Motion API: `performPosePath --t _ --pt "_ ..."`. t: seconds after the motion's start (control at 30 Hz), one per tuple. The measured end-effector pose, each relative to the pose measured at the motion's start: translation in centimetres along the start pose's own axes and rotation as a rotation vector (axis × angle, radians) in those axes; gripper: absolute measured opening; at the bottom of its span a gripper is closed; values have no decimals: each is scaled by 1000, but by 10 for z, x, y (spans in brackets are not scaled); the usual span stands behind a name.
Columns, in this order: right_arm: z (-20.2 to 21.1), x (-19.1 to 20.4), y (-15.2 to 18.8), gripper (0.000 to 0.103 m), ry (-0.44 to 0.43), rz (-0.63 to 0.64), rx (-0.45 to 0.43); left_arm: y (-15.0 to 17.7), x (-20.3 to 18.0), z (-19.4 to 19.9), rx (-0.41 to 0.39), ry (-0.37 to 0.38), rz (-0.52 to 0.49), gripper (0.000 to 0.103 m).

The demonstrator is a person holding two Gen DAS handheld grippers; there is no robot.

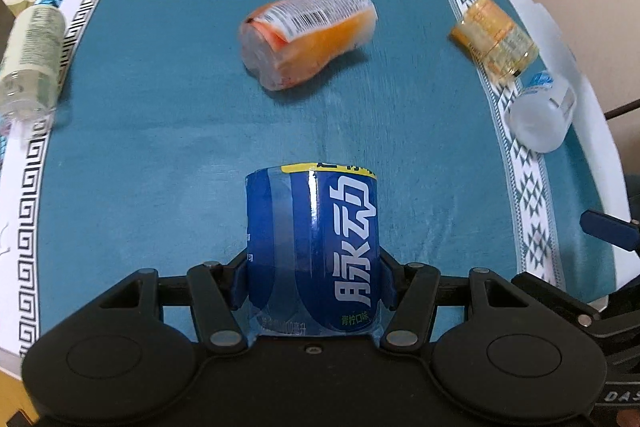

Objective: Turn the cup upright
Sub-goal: 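Lift the blue cup with the left gripper and rotate it upright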

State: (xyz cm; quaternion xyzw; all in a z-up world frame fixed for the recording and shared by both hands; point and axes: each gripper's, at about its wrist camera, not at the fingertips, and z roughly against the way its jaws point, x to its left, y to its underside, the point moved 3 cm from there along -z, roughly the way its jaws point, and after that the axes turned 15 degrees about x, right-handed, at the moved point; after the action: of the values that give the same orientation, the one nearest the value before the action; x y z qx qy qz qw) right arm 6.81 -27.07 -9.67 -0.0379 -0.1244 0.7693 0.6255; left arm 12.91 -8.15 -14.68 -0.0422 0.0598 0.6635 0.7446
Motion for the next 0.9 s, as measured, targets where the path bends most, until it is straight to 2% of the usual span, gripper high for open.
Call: performPosePath --t 0.57,0.63,0.7,0.83,0.9 --pt "-7 -9 3 103 2 -48 20 -9 0 -8 -20 -10 -20 64" --pt "-7 -9 3 103 2 -49 21 -8 -1 -7 -20 -11 -24 68" --pt "-8 -9 3 103 1 -50 21 -6 -2 -6 -30 -10 -26 77" --pt "-5 -10 4 103 0 -58 18 -6 -4 -1 -48 -7 -30 82" --pt "-4 -10 4 103 1 -62 16 -6 -4 1 -51 -5 -29 88"
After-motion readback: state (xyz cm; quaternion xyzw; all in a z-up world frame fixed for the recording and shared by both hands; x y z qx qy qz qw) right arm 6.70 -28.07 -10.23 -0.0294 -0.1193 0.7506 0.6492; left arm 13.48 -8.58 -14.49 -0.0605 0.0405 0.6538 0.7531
